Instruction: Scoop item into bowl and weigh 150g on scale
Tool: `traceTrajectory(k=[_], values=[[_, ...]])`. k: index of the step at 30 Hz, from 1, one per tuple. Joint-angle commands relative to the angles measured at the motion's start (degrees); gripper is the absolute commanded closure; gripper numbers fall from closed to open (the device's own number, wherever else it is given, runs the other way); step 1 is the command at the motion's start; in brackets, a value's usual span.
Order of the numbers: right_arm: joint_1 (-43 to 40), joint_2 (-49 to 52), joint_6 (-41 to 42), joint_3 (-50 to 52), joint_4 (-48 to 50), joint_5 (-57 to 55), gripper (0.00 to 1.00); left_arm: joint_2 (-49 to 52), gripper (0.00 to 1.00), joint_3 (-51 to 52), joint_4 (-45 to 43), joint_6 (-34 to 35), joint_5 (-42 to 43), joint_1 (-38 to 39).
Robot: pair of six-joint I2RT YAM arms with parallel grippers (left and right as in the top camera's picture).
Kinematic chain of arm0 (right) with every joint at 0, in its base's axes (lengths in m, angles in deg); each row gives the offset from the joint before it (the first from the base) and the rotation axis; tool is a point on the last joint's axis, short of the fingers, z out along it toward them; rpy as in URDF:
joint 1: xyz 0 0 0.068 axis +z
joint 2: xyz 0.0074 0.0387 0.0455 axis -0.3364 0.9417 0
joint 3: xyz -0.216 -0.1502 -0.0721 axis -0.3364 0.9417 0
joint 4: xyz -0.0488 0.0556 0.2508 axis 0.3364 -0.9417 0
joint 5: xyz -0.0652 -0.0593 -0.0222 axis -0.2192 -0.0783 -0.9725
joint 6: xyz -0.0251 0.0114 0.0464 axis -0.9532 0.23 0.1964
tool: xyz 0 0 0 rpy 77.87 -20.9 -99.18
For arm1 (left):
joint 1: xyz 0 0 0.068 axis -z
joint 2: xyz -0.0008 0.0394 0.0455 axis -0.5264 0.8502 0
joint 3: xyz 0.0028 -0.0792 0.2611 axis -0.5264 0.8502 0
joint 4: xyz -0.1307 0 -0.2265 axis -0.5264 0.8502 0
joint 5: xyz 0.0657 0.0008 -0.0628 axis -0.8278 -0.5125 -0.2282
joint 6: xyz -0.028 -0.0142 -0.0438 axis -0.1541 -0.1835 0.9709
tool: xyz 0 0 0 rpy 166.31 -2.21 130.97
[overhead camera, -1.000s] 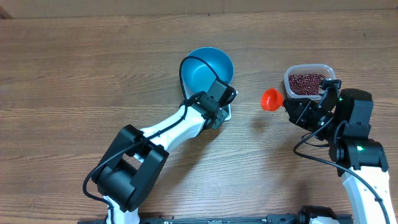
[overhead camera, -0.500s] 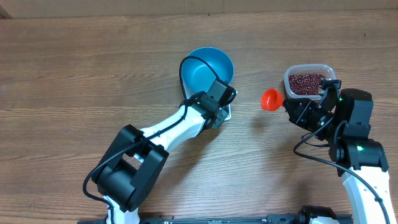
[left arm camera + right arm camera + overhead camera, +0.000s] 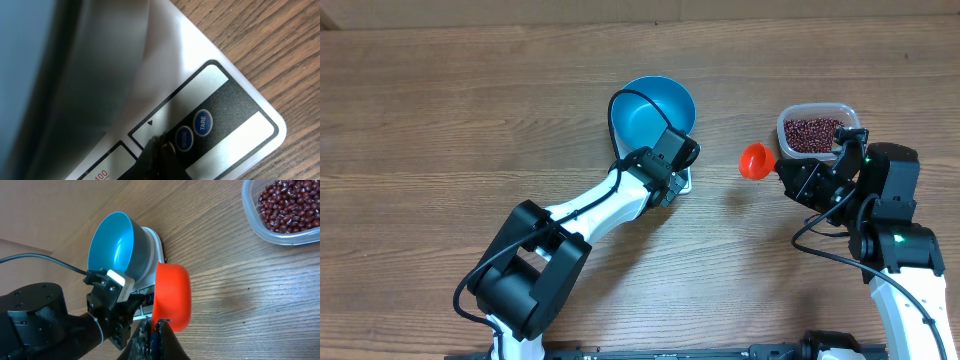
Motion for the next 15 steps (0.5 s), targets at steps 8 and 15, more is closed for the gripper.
traceTrajectory(k=[8,15], values=[[-0.22,-0.79,-0.44,-1.79,0.13,-0.59,0.96,1.01,0.96,0.04,-0.02,-1.16,2.03,-0.11],[-0.22,-0.79,-0.44,-1.79,0.15,-0.61,0.96,1.01,0.96,0.04,0.04,-1.09,2.01,-0.11]])
